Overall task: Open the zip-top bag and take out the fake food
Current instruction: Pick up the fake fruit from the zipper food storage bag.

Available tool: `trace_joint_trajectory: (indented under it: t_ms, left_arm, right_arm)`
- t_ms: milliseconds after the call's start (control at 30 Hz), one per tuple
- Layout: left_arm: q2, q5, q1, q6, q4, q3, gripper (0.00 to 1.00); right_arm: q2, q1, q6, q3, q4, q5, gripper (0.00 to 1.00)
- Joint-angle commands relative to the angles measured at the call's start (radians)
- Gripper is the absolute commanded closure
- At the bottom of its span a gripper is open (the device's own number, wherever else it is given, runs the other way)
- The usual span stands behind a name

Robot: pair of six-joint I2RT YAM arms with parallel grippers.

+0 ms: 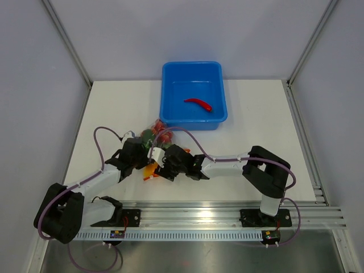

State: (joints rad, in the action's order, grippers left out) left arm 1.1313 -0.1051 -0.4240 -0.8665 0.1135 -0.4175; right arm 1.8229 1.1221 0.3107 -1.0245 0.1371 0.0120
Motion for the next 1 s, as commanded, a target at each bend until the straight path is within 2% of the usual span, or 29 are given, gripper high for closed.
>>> trace_joint_trajectory:
  t_ms: [0, 100, 233, 433, 700, 733, 767, 800, 967]
  left_arm:
    - [0.041, 0.004, -0.007, -0.014, -0.038, -0.035, 1.00]
    - [0.044, -0.008, 0.007, -0.034, -0.041, -0.024, 1.00]
    - [0.030, 0.042, 0.054, -0.039, -0.081, 0.011, 1.00]
    - [-0.001, 0.050, 0.123, -0.008, -0.043, 0.013, 1.00]
    - [-0.048, 0.047, 0.172, 0.006, -0.005, 0.009, 1.00]
    - [-0.051, 0.053, 0.172, 0.007, -0.005, 0.011, 1.00]
    - [-0.051, 0.057, 0.172, 0.009, -0.008, 0.013, 1.00]
    - [-0.053, 0.062, 0.172, 0.011, -0.014, 0.017, 1.00]
    - [-0.030, 0.091, 0.172, 0.035, -0.052, 0.023, 1.00]
  right_arm:
    - [-0.062, 0.024, -0.004, 0.000, 0.003, 0.063, 0.73]
    - [-0.077, 0.027, -0.013, 0.000, -0.014, 0.037, 0.79]
    - [-0.100, 0.025, -0.025, 0.017, -0.010, -0.055, 0.88]
    - [-0.116, 0.025, -0.036, 0.021, -0.014, -0.121, 1.00]
    - [-0.160, 0.025, -0.053, 0.049, -0.021, -0.146, 1.00]
    - [-0.162, 0.024, -0.053, 0.053, -0.005, -0.139, 0.78]
    - [-0.166, 0.025, -0.051, 0.058, 0.007, -0.133, 0.77]
    - [-0.165, 0.025, -0.045, 0.066, 0.021, -0.116, 0.53]
    - [-0.117, 0.025, -0.013, 0.032, 0.044, -0.100, 0.46]
